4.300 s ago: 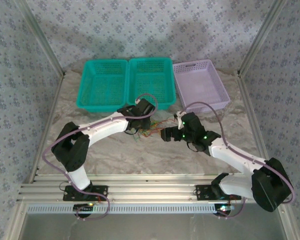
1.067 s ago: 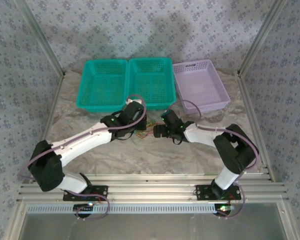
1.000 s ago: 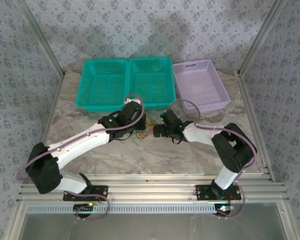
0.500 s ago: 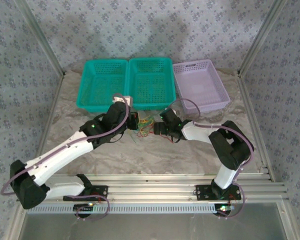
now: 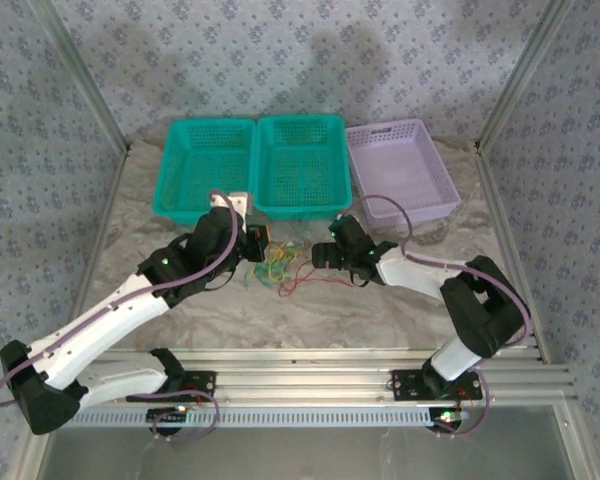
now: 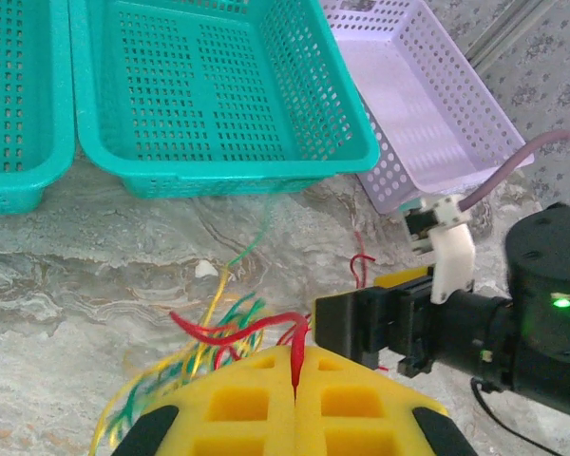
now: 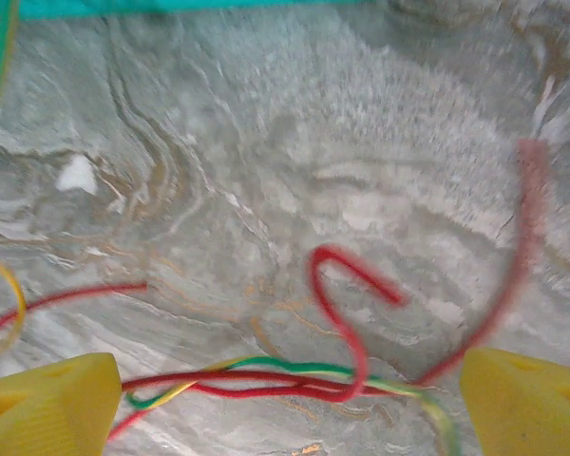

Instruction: Untangle the cables

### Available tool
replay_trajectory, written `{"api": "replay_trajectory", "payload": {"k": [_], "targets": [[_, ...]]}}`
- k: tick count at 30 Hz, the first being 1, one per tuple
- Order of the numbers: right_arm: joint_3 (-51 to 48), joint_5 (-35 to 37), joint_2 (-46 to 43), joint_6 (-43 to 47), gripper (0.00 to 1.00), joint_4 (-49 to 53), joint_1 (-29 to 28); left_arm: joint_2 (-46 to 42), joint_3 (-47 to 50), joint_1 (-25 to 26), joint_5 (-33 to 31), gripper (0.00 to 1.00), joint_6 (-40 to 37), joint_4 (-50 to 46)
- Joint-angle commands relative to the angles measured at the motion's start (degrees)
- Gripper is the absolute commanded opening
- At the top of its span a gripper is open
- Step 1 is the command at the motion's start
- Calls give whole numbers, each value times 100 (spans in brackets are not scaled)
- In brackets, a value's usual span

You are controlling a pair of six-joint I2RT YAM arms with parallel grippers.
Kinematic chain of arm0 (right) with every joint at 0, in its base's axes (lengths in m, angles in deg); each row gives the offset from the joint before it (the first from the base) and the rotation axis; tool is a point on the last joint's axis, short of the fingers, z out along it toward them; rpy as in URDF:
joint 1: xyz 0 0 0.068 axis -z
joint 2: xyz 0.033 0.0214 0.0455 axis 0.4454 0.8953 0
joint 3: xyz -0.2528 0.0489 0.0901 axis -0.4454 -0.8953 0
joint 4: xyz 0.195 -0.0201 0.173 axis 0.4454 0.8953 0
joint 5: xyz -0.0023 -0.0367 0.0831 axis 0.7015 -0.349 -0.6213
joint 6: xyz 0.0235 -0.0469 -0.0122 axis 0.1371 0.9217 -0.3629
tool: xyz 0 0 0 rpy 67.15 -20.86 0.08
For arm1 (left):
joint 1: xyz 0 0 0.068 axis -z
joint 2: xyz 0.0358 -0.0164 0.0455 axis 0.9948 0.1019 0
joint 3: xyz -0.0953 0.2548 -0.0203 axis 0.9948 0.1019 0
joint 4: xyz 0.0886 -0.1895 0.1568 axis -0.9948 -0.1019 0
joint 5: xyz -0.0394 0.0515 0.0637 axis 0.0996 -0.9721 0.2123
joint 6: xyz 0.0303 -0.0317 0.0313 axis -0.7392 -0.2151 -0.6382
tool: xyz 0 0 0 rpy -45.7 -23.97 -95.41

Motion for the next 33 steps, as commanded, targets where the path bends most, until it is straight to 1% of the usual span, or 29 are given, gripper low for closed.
{"api": "replay_trajectory", "payload": {"k": [1,4,7,8,12,14,17,21,22,25,27,29,33], "targets": [[16,-367,-589,339,94,322,64,-303,-96,9,-177,0,-259,-1],[-252,-1056,-1140,593,96,-78,45,-289,-99,9,-87,0,-234,-15],[-299,-1917,-1410,780,95,-341,-13,-245,-5,11,19,0,-152,110],[-298,-2071,-1452,838,95,-380,-65,-231,21,8,33,0,-139,157],[-407,-2470,-1628,1013,94,-761,-360,-150,25,4,13,0,-113,260],[-512,-2686,-1676,1029,93,-999,-411,-102,-10,10,-18,0,-111,305],[-489,-2738,-1543,1116,92,-1064,-579,-18,-28,4,-30,0,-125,405],[-444,-2583,-1185,1105,91,-1193,-839,76,-91,4,-99,0,-116,545],[-425,-2431,-1104,1100,90,-1216,-916,89,-119,0,-140,0,-92,552],[-322,-1534,-791,1023,90,-1187,-1121,74,-186,2,-140,0,-14,700],[-286,-1228,-618,991,89,-1292,-1193,25,-173,2,-53,0,66,848],[-247,-749,-552,1075,89,-1348,-1313,-23,-155,-2,62,0,133,963],[-179,-246,-478,1263,89,-1646,-1475,-83,-135,-1,243,0,285,957]]}}
